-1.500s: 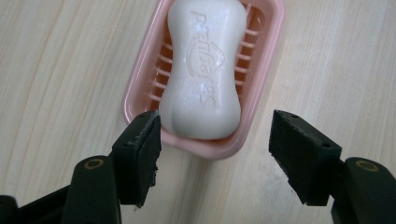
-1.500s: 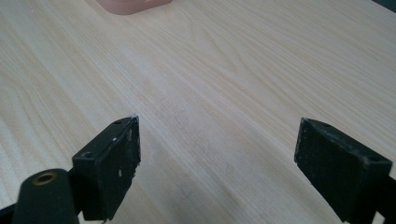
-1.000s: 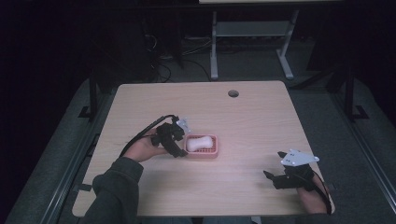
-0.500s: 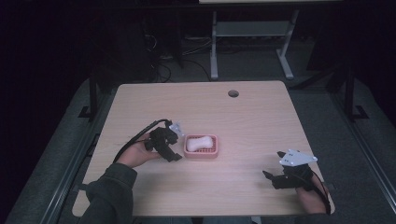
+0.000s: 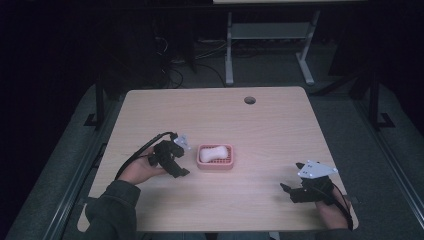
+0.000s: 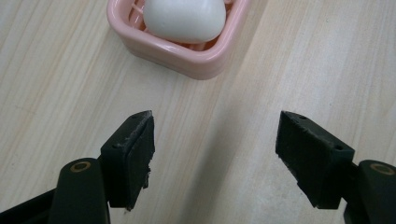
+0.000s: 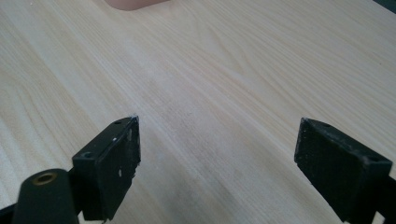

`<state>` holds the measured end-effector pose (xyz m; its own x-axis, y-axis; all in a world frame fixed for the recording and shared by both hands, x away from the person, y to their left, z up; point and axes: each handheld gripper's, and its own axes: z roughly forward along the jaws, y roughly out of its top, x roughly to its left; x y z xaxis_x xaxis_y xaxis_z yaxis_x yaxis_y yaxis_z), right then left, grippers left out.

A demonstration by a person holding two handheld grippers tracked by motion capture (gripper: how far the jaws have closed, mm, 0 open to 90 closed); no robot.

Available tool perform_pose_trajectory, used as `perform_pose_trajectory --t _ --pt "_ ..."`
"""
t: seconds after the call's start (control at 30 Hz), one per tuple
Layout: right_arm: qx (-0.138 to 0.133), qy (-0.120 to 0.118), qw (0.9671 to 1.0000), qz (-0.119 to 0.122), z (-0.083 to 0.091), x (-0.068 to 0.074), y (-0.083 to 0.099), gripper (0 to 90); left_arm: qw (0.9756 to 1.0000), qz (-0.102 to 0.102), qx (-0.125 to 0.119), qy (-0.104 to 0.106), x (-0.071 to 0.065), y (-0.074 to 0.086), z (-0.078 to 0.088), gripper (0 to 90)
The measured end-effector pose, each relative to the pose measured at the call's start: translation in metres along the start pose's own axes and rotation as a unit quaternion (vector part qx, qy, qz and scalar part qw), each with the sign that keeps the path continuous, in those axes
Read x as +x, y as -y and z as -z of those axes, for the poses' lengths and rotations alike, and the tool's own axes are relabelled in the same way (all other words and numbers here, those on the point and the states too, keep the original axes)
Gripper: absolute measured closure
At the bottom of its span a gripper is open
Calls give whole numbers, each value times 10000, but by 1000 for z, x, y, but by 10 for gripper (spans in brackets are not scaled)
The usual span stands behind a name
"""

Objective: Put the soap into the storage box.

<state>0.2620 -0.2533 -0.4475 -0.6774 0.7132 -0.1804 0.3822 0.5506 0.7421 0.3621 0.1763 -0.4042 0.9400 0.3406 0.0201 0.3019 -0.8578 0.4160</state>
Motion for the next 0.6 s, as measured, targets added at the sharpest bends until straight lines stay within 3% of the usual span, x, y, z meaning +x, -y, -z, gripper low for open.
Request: perform_pose_trajectory --t 0.6 --pt "-7 39 10000 -43 0 -1 1 138 9999 -56 -9 -116 -11 16 3 271"
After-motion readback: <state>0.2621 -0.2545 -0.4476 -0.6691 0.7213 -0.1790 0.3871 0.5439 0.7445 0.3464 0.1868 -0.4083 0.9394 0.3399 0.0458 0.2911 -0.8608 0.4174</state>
